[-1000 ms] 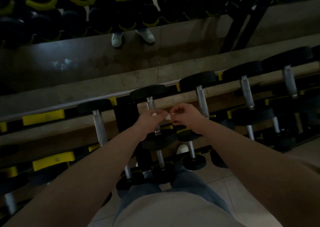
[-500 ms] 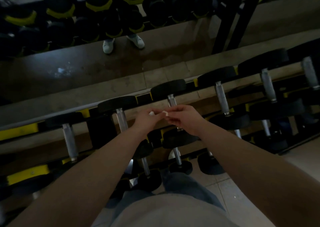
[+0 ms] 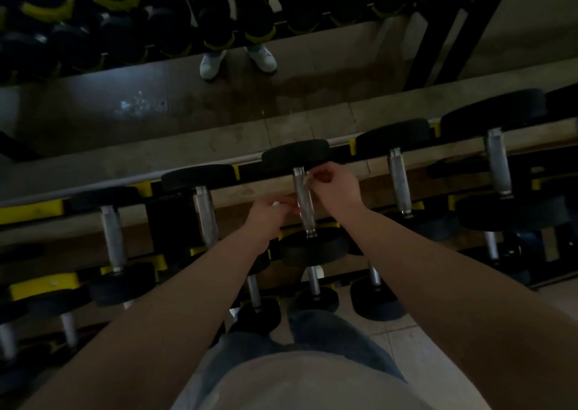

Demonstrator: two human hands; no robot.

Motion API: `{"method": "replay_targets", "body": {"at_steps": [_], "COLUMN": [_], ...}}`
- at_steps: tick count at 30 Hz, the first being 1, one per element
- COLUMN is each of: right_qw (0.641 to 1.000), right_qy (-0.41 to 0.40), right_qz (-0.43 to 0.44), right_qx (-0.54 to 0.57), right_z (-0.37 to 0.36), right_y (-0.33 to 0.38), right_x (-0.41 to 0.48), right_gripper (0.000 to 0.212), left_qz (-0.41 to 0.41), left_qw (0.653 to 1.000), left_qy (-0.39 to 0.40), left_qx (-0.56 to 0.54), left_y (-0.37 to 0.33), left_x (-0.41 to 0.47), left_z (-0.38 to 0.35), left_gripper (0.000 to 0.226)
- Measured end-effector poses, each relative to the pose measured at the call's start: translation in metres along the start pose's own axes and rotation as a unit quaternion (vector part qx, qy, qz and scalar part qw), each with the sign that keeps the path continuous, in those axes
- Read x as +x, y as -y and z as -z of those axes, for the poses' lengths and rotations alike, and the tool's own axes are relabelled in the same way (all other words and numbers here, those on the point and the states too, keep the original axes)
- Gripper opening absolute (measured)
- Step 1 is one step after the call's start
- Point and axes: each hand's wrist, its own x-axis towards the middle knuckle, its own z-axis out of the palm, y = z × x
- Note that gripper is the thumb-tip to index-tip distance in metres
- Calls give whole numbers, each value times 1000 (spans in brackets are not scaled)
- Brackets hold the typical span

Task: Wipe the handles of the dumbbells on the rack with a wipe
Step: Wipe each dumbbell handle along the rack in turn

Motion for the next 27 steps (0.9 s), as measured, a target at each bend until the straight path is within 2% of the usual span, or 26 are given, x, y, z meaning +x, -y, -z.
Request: {"method": "replay_targets", "body": {"at_steps": [5, 9, 11, 15, 17, 19, 22, 25, 26, 27], "right_qw": [977, 920, 922, 972, 976, 975, 961, 903, 895, 903], "right_qy": [109, 245, 241, 112, 72, 71, 140, 277, 289, 282], "right_qz": [91, 116, 123, 120, 126, 126, 132, 120, 116, 113], "right_qx": [-159, -283, -277, -168, -163, -170, -198, -306, -318, -304], "right_z": [3, 11, 12, 6, 0, -3, 8, 15, 15, 14], "right_y": [-16, -36, -39, -20, -10, -8, -20, -34, -38, -38], "right_x": [-3, -15, -17, -1, 15, 19, 0, -15, -15, -14], "right_gripper": [12, 8, 8, 8, 13, 18, 12, 10, 9, 8], "left_qz": [-1, 24, 29, 39, 45, 52, 63, 74, 76, 78], "left_qw": [1000, 999, 999, 999, 999, 998, 998, 996, 996, 996], "left_qy": [6, 10, 12, 3, -3, -9, -4, 7, 7, 7], "left_qx": [25, 23, 15, -6, -13, -15, -27, -42, -40, -36], "left_y": [4, 9, 10, 10, 10, 11, 13, 16, 17, 19], "left_x": [4, 11, 12, 15, 16, 18, 21, 22, 22, 22], "left_z": [-1, -2, -4, -6, -8, -8, -5, -5, -6, -7], "left_gripper": [15, 16, 19, 24, 24, 23, 18, 18, 19, 19]}}
